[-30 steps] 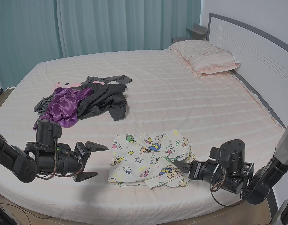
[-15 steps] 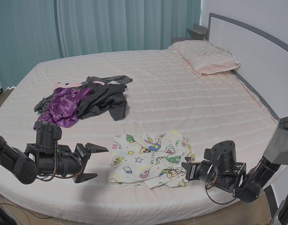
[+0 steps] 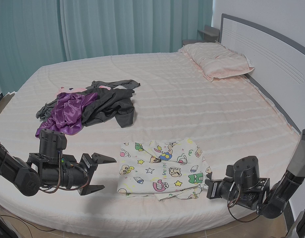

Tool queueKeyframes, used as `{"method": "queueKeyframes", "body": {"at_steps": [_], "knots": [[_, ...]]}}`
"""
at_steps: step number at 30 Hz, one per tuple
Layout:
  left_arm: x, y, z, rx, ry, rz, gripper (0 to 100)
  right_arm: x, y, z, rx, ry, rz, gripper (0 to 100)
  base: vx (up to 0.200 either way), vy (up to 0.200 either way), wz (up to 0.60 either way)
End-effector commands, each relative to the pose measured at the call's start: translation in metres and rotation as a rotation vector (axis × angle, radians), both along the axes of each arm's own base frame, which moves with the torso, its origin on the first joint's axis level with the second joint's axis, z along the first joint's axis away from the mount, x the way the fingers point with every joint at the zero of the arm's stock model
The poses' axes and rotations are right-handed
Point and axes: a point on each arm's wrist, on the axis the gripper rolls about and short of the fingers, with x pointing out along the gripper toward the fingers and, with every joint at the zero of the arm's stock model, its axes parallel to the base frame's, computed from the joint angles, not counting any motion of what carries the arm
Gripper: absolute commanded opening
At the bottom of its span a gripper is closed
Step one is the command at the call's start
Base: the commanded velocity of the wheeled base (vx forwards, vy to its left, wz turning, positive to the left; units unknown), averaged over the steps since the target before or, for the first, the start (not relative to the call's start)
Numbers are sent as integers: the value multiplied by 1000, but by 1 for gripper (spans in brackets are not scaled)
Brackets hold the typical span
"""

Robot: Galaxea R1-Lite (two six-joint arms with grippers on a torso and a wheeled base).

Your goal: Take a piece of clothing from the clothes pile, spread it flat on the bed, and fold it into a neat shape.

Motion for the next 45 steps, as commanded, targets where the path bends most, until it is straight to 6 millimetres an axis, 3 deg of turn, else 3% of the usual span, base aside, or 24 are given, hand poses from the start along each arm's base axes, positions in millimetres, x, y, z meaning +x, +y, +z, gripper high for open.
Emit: {"method": "queueKeyframes", "body": {"at_steps": [1, 4, 5, 10, 11, 14, 17, 19, 23, 27, 32, 38, 45], "knots": [[0, -1, -1, 1, 2, -3, 100, -6, -4, -4, -14, 24, 5, 0, 0, 0, 0], [0, -1, -1, 1, 2, -3, 100, -4, -4, -11, -23, 49, 2, 0, 0, 0, 0], [0, -1, -1, 1, 2, -3, 100, -4, -3, -13, -24, 53, -1, 100, 0, 0, 0], [-1, -1, -1, 1, 3, -3, 100, -5, -5, -9, -17, 38, -2, 100, 0, 0, 0], [0, -1, -2, 1, 7, -4, 100, -6, -10, 13, 33, -44, -20, 100, 0, 0, 0], [0, -1, -2, 2, 6, -3, 100, -2, -19, 39, 90, -132, -59, 100, 0, 0, 0], [0, -1, -2, 1, 5, -4, 100, 5, -21, 55, 132, -190, -68, 100, 0, 0, 0], [0, 0, -2, 1, 6, 0, 100, 17, -11, 61, 150, -200, -48, 100, 0, 0, 0], [1, 3, 0, -1, -1, 14, 100, 39, 22, 52, 178, -176, 25, 100, 0, 0, 0], [3, 12, 0, -19, -33, 49, 100, 66, 52, 29, 202, -140, 40, 100, 0, 0, 0], [6, 23, 0, -50, -64, 72, 100, 80, 86, 8, 251, -73, 60, 100, 0, 0, 0], [10, 40, 1, -75, -68, 103, 100, 84, 111, 5, 310, 8, 85, 100, 0, 0, 0], [13, 42, -3, -82, -51, 101, 100, 78, 126, -1, 311, 40, 125, 100, 0, 0, 0]]}}
